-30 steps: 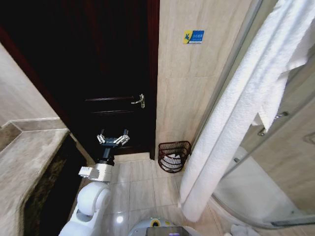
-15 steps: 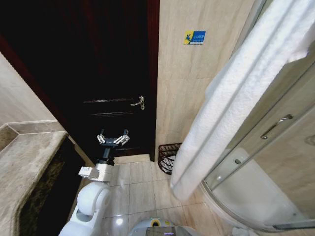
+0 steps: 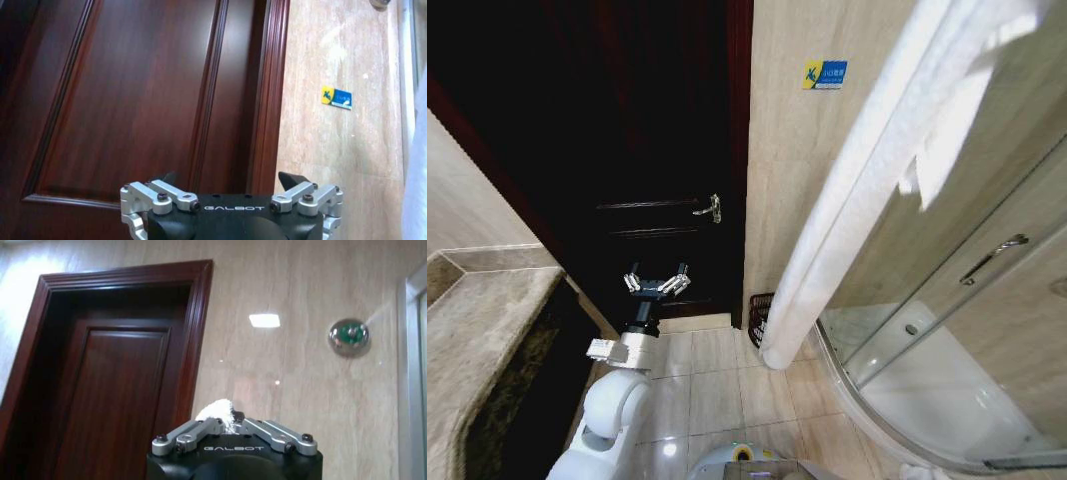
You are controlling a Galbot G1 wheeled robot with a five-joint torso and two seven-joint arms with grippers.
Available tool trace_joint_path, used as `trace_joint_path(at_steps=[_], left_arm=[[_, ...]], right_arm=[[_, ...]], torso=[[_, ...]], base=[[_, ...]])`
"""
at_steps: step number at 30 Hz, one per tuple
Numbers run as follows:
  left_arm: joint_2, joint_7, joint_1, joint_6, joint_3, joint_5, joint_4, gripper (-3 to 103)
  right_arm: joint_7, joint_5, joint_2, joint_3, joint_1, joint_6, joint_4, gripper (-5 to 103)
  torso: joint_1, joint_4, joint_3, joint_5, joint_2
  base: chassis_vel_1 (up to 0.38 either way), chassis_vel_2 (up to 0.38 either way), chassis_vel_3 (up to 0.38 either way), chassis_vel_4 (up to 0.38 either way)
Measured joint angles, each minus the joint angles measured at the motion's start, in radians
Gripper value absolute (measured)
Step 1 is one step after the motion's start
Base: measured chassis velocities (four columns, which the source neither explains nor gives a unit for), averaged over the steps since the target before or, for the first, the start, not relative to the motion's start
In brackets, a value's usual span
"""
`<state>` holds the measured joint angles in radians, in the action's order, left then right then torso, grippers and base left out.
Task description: Discard the used towel into the hamper.
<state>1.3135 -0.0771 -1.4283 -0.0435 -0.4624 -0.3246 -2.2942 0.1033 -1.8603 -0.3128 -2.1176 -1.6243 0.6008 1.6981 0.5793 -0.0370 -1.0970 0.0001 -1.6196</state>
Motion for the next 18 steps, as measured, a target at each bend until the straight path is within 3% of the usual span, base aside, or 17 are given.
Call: trace_joint_path(at_steps=[11,18], left_arm=[[0.0,0.0,0.0,0.0,0.0,0.0,0.0,100],[0.0,0.0,0.0,0.0,0.0,0.0,0.0,100]], right_arm=[[-0.011,0.062,-0.21,0.03,0.034,0.006,-0.226,2],[-0.02,0.09,-0.287,0.041,0.039,0.006,-0.339,2]], torso=[[0.0,-0.0003,0.0,0.0,0.0],[0.0,-0.0002,0.0,0.0001,0.0]], base=[[0.0,0.0,0.0,0.0],[0.0,0.0,0.0,0.0]])
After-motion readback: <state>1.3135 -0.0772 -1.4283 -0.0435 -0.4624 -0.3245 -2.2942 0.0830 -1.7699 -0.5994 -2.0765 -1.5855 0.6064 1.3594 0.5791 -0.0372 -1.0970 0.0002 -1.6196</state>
